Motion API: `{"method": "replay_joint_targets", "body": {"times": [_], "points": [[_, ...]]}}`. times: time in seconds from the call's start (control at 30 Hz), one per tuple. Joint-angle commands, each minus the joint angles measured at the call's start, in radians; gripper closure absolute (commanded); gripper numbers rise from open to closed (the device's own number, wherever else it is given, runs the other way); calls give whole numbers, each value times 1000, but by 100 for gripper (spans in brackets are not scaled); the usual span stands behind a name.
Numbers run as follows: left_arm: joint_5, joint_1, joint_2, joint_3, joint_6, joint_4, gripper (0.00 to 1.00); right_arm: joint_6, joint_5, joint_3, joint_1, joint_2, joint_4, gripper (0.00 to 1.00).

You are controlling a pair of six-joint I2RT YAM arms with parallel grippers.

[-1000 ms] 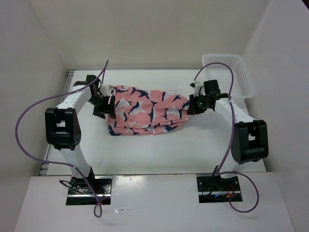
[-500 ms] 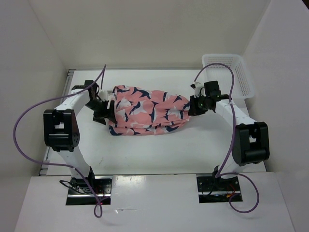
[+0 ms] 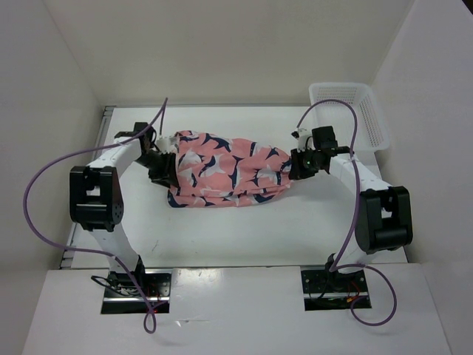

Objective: Fold and stack the shorts
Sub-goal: Fold the shorts

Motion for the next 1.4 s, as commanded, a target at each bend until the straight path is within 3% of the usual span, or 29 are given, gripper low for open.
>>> {"method": "replay_joint_targets", "body": {"times": [0.0,0.07,0.1,0.2,0.23,0.33,0.57,0.77,0.97,1.2,1.3,1.33,1.37], "points": [[0,-26,44,-28,7,34,56,-8,1,-7,-5,-34,34,100],[0,-27,78,-28,7,34,67,-8,1,-7,-5,-34,34,100],[0,-27,78,-15,7,34,80,-8,1,-7,-5,-34,34,100],[0,-27,78,12,7,34,98,-8,1,-7,-5,-34,34,100],[0,-27,55,21,7,34,100,-8,1,-7,-5,-34,34,100],[22,-16,10,76,7,1,100,-20,1,-38,-5,-43,34,100],[234,55,-54,221,7,-250,100,-40,23,-79,-5,-62,43,100],[251,55,-19,160,7,-450,100,-40,23,-69,-5,-62,43,100],[61,46,19,-60,7,-293,100,-40,23,-50,-5,-43,43,100],[-17,36,58,-72,7,-209,96,-40,32,-15,-5,-43,43,100],[-80,26,68,-97,7,-188,88,-49,41,3,-5,-43,43,100],[-100,10,68,-106,7,-174,81,-49,41,3,-5,-43,43,100],[-128,-5,68,-115,7,-164,66,-60,41,14,-5,-43,43,100]]}}
